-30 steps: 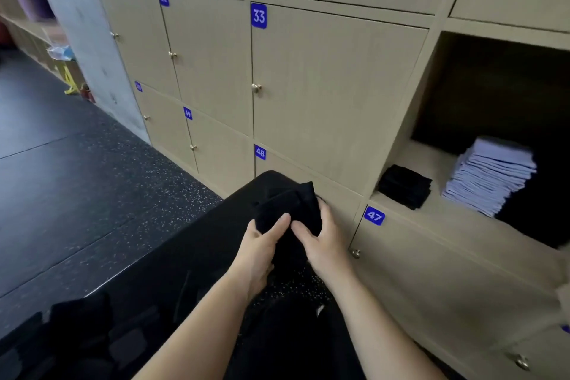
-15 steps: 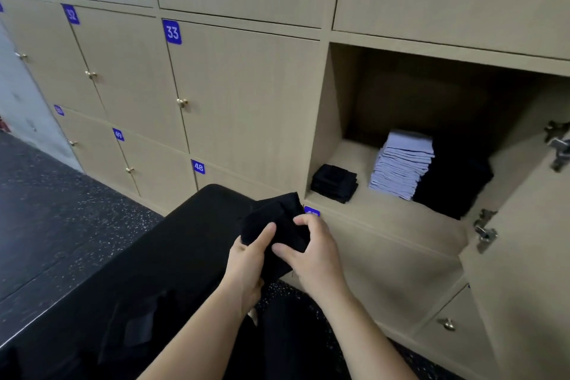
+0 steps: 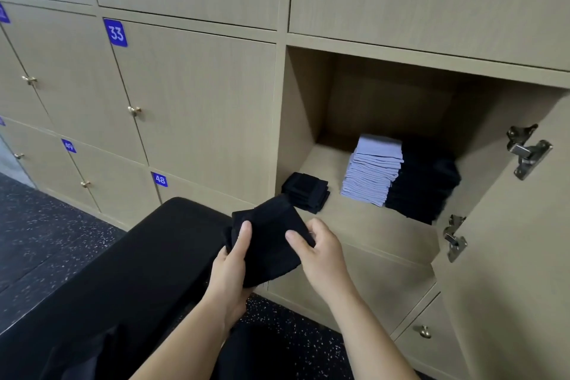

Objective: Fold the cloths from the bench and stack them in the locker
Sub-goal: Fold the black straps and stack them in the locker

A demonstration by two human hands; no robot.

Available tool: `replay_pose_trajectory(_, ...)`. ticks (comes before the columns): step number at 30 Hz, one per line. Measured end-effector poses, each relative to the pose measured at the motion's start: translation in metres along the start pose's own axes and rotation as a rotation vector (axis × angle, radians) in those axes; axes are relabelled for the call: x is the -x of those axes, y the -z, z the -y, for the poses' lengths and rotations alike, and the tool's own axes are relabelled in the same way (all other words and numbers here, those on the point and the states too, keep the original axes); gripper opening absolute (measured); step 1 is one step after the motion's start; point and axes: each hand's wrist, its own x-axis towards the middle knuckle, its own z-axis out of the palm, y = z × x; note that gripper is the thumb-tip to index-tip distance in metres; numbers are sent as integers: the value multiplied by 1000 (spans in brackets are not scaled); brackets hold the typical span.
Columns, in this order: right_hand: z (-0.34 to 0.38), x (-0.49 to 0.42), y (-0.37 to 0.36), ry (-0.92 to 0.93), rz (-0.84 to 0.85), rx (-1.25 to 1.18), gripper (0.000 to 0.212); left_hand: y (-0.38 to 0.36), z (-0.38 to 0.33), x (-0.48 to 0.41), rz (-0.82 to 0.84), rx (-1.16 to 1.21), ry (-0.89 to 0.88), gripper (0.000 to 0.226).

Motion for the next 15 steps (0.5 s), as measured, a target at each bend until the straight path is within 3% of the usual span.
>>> replay_pose_trajectory(4, -9, -25, 12, -21, 15, -77, 14, -4, 1, -18, -31, -1, -18, 40)
replay_pose_trajectory(7, -19, -48, 20, -76, -47, -187, 6, -7, 1, -33, -49, -7, -34, 35)
replay_pose_trajectory(11, -31, -89, 33, -179, -177, -317, 10, -8, 4, -54, -74, -5, -60, 33)
replay_pose_trajectory(15, -46, -137, 40, -227, -220, -300, 10, -5, 6, -75, -83, -14, -58, 31)
